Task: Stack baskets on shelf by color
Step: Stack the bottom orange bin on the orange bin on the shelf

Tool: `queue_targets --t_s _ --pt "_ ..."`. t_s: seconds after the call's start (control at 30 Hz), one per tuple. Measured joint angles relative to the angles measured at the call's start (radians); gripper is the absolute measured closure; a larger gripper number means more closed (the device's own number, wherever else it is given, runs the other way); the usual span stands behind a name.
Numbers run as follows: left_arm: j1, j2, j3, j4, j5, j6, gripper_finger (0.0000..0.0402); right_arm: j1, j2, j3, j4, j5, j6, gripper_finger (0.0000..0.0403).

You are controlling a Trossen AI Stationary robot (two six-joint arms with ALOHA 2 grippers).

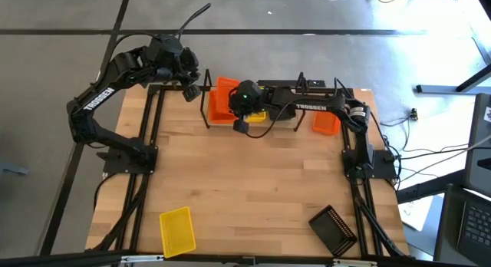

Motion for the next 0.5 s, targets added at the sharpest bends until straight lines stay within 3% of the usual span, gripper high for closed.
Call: queue_targets --t_s 0.33,0.5 --pt "0.000 0.000 0.000 0.000 0.001 0.001 0.0329 0.011 0.000 0.000 0.045 -0.128 0.016 0.0329" --pt "0.000 0.000 0.000 0.000 0.001 0.001 0.0329 0.031 0.000 0.000 0.069 -0.139 0.006 0.0323"
